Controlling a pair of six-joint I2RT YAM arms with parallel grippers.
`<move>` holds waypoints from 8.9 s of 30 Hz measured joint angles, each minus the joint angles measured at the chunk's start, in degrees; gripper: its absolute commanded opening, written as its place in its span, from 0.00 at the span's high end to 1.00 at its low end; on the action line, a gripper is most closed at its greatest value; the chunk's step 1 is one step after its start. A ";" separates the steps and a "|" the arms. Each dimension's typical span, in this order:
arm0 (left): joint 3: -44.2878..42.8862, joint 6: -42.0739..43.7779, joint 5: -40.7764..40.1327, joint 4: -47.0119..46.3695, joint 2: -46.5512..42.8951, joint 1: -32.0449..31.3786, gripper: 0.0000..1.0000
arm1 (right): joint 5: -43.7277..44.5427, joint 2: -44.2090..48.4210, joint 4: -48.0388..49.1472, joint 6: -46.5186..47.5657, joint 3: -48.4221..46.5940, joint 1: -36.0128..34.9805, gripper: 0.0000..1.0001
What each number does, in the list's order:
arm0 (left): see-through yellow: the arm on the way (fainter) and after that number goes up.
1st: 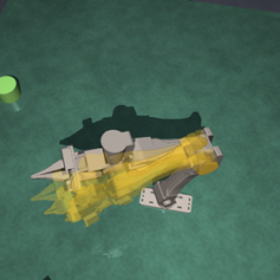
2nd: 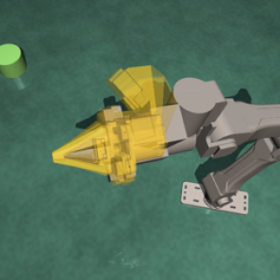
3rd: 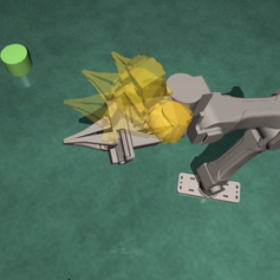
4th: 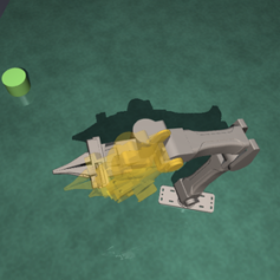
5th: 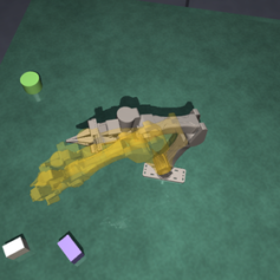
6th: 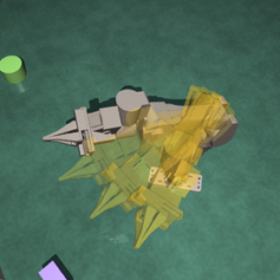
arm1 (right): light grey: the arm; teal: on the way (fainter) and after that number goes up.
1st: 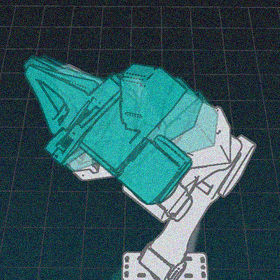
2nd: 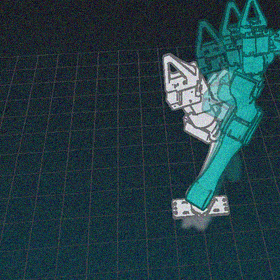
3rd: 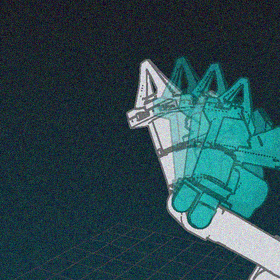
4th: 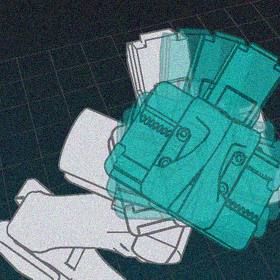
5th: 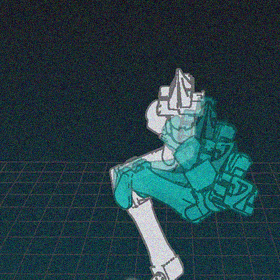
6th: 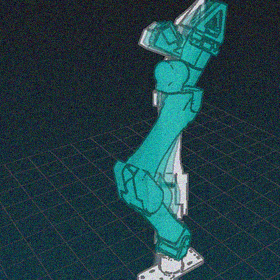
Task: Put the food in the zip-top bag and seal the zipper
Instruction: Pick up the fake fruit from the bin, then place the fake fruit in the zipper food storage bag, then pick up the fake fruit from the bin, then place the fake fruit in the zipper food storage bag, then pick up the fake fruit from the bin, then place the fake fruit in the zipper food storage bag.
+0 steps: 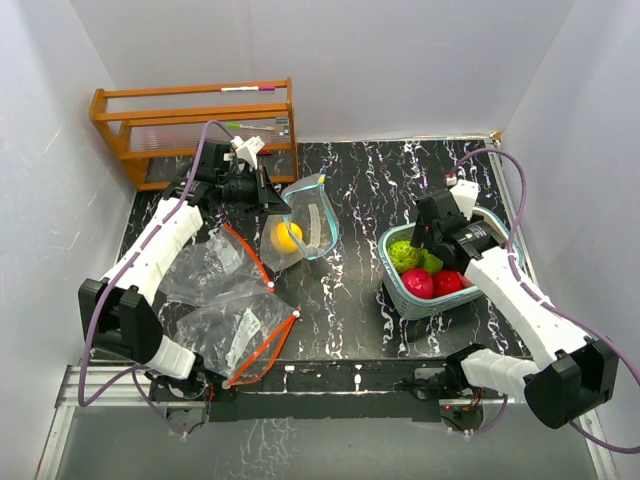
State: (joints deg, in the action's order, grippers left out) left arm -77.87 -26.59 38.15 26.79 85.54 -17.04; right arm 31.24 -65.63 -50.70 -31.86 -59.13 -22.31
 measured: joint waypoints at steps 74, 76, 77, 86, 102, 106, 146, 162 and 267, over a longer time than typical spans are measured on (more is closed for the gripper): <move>6.69 -5.44 4.90 -8.72 -0.92 0.00 1.00 | -0.94 4.44 -5.49 -4.46 -8.39 1.22 0.02; 7.13 -5.62 5.31 -9.09 -0.92 0.00 1.00 | 0.70 3.98 -6.75 -4.39 -7.65 3.67 0.02; 7.37 -5.62 5.62 -9.33 -0.96 0.00 1.00 | 1.42 3.43 -7.21 -4.35 -7.41 5.01 0.02; 8.31 -6.71 7.76 -11.45 -1.01 0.00 1.00 | 7.30 3.67 -6.84 -5.81 -3.58 13.81 0.02; 8.90 -7.93 9.51 -13.62 -2.32 0.00 1.00 | 7.19 1.14 -0.55 -6.75 0.00 17.88 0.02; 8.90 -7.93 9.53 -13.55 -2.58 0.00 1.00 | 7.02 0.85 0.59 -7.52 1.27 18.80 0.02; 8.92 -6.91 9.20 -12.63 -2.89 0.00 1.00 | -38.77 13.57 17.79 -0.02 1.62 17.20 0.62; 8.92 -8.15 8.74 -13.09 -2.89 0.00 1.00 | -30.82 -5.73 32.13 -1.92 -4.52 -18.21 0.55; 9.29 -6.93 7.72 -12.09 -3.58 0.00 1.00 | -40.17 -3.63 27.06 3.43 -5.79 -13.75 0.49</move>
State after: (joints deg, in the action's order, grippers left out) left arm -68.58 -33.52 45.87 14.70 81.95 -17.04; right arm -8.93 -69.25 -23.64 -28.42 -64.93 -36.05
